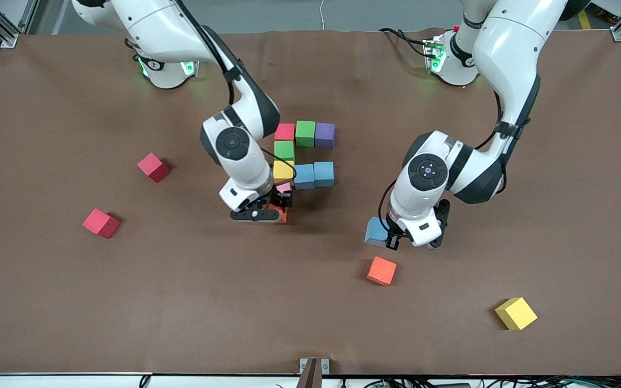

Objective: Arrange 11 blocks into digit 3
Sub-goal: 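Carry the orange cube to the line while the left gripper carries blue, then lower orange below pink with the right gripper while left lowers blue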

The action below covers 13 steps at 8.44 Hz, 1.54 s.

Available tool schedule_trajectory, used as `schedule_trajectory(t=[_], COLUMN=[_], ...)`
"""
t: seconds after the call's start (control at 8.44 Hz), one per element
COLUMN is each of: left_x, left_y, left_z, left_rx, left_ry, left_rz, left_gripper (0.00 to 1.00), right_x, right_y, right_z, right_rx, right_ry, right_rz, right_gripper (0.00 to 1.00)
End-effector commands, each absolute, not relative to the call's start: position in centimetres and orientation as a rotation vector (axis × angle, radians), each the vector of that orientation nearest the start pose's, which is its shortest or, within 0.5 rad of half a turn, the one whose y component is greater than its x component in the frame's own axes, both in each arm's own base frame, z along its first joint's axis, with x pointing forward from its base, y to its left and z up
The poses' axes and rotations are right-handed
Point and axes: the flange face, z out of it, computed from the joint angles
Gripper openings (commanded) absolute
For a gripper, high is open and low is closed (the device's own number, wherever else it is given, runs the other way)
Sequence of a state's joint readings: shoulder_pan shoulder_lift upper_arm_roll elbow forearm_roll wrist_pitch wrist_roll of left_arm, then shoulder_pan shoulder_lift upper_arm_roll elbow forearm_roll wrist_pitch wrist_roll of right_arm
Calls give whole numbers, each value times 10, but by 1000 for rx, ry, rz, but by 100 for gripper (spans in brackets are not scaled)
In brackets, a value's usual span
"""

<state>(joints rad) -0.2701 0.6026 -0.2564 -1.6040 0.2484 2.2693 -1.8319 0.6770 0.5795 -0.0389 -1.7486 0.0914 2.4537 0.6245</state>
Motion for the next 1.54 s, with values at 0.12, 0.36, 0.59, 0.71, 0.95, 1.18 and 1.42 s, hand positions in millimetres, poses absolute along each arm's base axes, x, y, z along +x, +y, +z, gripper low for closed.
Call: schedule_trajectory(t=[0.12,0.36,0.59,0.71,0.95,1.18,1.42], left_x=[616,613,611,607,608,604,597], left_y=[-328,-335,-339,-345,-359,-377,-389], left_z=[304,304,303,300,301,298,296], left_rx=[-2620,-2630,-2607,-2587,-2550,-2523,-2524], left_ry=[-1827,-1816,-1847,-1873,-1949,-1999,-1999], left_rz=[-129,-125,-126,-118,-114,-104,-98], left_gripper=[37,37,37,37,37,37,37], right_x=[542,542,540,540,537,537,539], right_y=[414,414,416,417,419,419,418], right_z=[237,233,227,225,221,220,219], right_rx=[-3032,-3033,-3036,-3035,-3038,-3039,-3041], right_ry=[84,86,79,80,73,73,75], right_rz=[-139,-137,-135,-139,-134,-132,-134], right_gripper=[11,11,12,12,13,14,20])
